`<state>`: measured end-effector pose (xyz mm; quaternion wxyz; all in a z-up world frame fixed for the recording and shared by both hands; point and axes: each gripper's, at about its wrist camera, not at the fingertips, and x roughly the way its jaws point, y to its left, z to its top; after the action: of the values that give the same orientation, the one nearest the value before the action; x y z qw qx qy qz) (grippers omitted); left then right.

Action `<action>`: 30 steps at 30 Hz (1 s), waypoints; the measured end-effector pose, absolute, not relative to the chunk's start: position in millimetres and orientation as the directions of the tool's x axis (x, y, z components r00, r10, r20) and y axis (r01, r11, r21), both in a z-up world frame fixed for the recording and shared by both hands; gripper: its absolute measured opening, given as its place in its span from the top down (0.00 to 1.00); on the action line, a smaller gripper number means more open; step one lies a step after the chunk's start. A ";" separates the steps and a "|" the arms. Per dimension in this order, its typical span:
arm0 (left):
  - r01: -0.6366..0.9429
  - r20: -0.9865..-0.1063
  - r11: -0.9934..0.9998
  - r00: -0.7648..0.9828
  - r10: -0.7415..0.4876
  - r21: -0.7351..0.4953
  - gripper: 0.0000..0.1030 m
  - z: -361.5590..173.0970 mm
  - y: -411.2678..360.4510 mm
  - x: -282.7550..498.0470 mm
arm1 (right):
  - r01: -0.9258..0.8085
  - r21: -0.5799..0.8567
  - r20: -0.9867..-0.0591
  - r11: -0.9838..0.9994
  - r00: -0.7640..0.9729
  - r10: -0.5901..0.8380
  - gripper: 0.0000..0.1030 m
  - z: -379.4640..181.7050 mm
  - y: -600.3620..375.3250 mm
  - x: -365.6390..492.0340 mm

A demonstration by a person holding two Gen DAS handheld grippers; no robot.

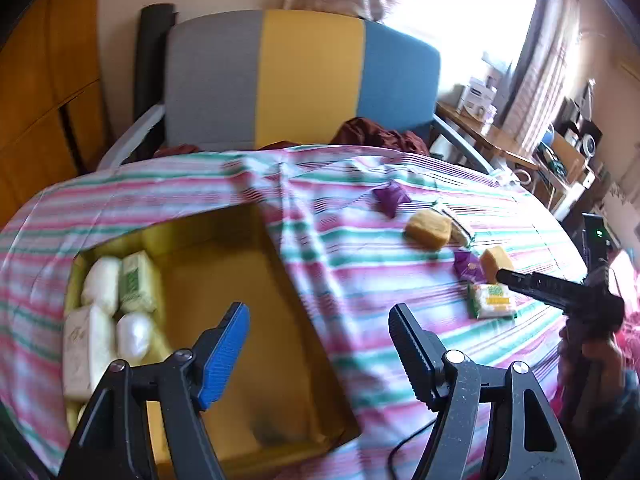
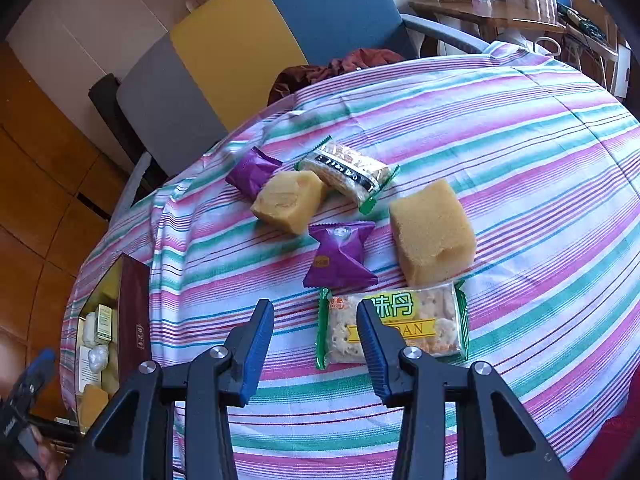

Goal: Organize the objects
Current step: 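Move both tools from the tray back to the remaining snacks, then grasp a purple snack packet with the left tool and lift it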

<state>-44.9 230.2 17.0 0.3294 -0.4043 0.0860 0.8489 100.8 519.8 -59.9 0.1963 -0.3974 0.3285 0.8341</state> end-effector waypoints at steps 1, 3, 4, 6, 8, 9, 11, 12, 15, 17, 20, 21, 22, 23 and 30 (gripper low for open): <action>-0.645 -0.744 -0.759 -0.461 0.484 -0.094 0.29 17.5 242.0 -45.8 | -0.584 0.403 -0.789 -0.705 -0.612 0.056 0.58 -60.0 519.7 101.5; -0.678 -0.752 -0.734 -0.470 0.462 -0.027 0.29 16.9 269.8 -49.5 | -0.583 0.435 -0.780 -0.686 -0.624 0.035 0.58 -60.8 521.4 104.4; -0.694 -0.756 -0.720 -0.470 0.456 -0.004 0.29 16.3 284.4 -53.0 | -0.581 0.447 -0.775 -0.681 -0.631 0.029 0.58 -60.7 522.3 106.6; -0.718 -0.767 -0.695 -0.465 0.442 0.035 0.30 13.8 309.5 -60.7 | -0.573 0.466 -0.763 -0.674 -0.646 0.022 0.58 -59.0 523.1 108.8; -0.741 -0.773 -0.666 -0.469 0.428 0.082 0.30 10.6 338.0 -68.6 | -0.566 0.488 -0.752 -0.665 -0.660 0.010 0.58 -57.9 524.3 110.6; -0.749 -0.774 -0.655 -0.473 0.422 0.101 0.30 8.9 348.4 -72.4 | -0.561 0.499 -0.746 -0.660 -0.666 0.003 0.58 -57.3 524.6 111.6; -0.760 -0.782 -0.636 -0.476 0.403 0.135 0.30 2.5 372.8 -83.0 | -0.554 0.518 -0.736 -0.652 -0.677 -0.010 0.58 -56.8 525.6 113.3; -0.767 -0.785 -0.625 -0.473 0.400 0.143 0.30 -1.2 384.5 -88.6 | -0.551 0.526 -0.733 -0.648 -0.680 -0.017 0.58 -56.9 526.1 113.9; -0.775 -0.796 -0.609 -0.470 0.381 0.166 0.32 -13.7 415.7 -107.5 | -0.540 0.555 -0.720 -0.633 -0.692 -0.041 0.58 -57.3 528.3 115.1; -0.780 -0.805 -0.602 -0.461 0.373 0.168 0.32 -21.8 435.2 -119.4 | -0.533 0.573 -0.713 -0.623 -0.699 -0.058 0.58 -58.0 529.3 115.4; -0.800 -0.807 -0.568 -0.460 0.370 0.195 0.32 -35.3 463.2 -130.3 | -0.522 0.597 -0.701 -0.610 -0.708 -0.081 0.58 -58.6 530.9 115.9; -0.805 -0.806 -0.552 -0.466 0.365 0.215 0.32 -39.9 471.8 -132.6 | -0.519 0.604 -0.699 -0.606 -0.710 -0.088 0.58 -59.2 531.4 115.7; -0.812 -0.807 -0.535 -0.469 0.358 0.234 0.32 -45.5 480.8 -135.5 | -0.516 0.610 -0.697 -0.602 -0.711 -0.097 0.58 -59.9 531.7 115.2; -0.816 -0.809 -0.520 -0.473 0.350 0.252 0.31 -51.2 489.0 -138.1 | -0.513 0.616 -0.695 -0.597 -0.712 -0.106 0.58 -60.7 532.3 114.6; -0.845 -0.825 -0.430 -0.469 0.314 0.317 0.31 -83.1 524.3 -151.4 | -0.503 0.639 -0.688 -0.582 -0.713 -0.140 0.58 -64.1 533.9 113.0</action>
<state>-151.4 524.3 -83.1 0.3768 -0.3511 0.3782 0.7692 113.0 533.9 -64.1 0.1118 -0.3622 0.4433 0.8123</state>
